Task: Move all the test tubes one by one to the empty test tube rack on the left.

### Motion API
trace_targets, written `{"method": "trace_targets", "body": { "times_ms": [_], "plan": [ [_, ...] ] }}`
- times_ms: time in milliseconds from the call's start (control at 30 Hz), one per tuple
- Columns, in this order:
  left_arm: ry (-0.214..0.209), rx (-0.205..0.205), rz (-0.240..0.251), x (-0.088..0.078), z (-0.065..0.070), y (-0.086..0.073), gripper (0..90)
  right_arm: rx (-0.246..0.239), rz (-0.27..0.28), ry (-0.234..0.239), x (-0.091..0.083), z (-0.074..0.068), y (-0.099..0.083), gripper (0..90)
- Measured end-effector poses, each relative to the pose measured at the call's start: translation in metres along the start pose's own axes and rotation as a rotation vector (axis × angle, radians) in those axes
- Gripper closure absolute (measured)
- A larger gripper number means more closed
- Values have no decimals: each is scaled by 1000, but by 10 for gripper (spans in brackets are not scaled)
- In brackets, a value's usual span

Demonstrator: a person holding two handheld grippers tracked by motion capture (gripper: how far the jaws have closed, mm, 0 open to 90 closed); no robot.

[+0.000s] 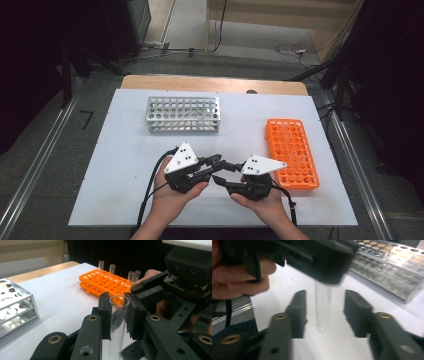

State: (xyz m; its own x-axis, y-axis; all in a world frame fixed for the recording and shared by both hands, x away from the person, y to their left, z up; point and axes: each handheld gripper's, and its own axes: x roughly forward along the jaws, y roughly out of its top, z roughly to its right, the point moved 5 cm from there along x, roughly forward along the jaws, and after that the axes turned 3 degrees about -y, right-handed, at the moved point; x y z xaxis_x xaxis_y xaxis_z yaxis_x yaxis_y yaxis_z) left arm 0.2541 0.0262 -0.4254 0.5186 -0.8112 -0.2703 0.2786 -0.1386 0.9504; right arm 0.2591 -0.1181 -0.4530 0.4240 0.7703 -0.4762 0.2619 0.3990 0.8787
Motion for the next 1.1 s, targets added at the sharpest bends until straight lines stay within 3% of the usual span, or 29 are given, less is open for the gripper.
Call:
{"method": "trace_targets", "body": {
  "times_ms": [33, 200, 300, 433, 533, 733, 1100],
  "plan": [
    [6, -8, 2, -1, -3, 1, 760, 6, 14, -16, -8, 5, -2, 353],
    [24, -15, 1, -1, -12, 3, 761, 30, 33, -56, -27, 20, -7, 123],
    [36, -14, 1, -1, -18, 6, 761, 53, 46, -54, -39, 27, -10, 34],
    [59, -14, 9, 1, -31, 12, 761, 72, 59, -48, -52, 33, -15, 0],
    [58, -37, 22, 3, -42, 18, 761, 85, 67, -61, -65, 40, -22, 0],
    [92, -34, 27, 9, -64, 29, 761, 105, 77, -109, -92, 54, -39, 0],
    [128, -48, 30, 30, -99, 47, 761, 124, 91, -139, -120, 70, -57, 0]
  ]
}}
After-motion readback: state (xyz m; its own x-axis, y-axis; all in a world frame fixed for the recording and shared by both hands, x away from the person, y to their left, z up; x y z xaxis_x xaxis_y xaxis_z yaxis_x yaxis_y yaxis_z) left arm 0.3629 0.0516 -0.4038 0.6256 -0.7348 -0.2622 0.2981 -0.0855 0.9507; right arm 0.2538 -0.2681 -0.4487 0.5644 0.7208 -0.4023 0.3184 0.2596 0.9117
